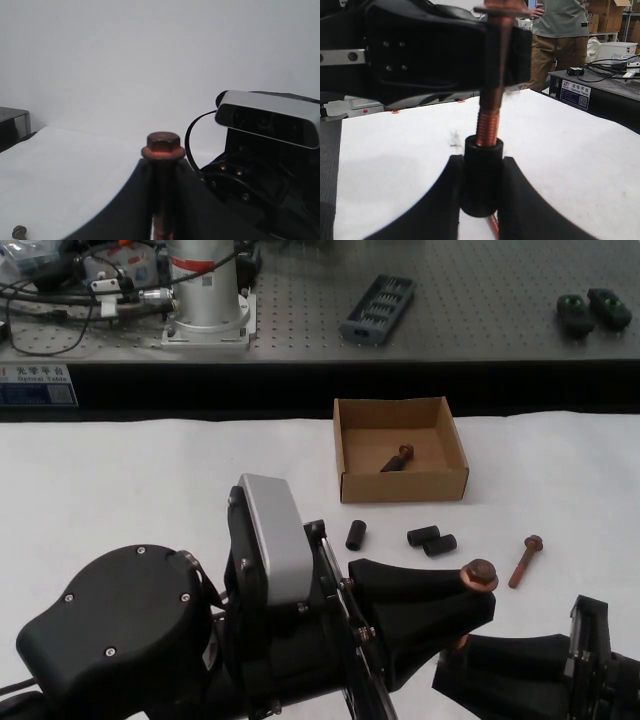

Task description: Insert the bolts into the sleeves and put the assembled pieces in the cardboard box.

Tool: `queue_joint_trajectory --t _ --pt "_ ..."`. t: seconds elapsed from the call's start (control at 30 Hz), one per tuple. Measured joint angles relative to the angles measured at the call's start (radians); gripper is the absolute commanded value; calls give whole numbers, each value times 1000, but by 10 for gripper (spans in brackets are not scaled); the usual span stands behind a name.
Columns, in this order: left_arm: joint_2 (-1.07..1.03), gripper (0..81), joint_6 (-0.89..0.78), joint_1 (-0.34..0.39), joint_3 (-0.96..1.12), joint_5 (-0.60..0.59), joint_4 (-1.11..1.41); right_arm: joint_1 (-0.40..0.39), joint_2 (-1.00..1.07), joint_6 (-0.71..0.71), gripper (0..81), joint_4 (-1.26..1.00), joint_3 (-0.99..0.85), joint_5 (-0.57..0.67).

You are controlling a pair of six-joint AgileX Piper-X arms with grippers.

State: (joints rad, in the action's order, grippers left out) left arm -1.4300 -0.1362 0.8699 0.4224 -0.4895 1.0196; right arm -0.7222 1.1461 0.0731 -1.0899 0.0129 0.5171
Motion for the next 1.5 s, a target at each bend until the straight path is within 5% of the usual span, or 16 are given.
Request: queue_joint_trajectory --t 1.5 --pt "0 6 61 8 12 77 -104 0 2 -13 53 7 6 -73"
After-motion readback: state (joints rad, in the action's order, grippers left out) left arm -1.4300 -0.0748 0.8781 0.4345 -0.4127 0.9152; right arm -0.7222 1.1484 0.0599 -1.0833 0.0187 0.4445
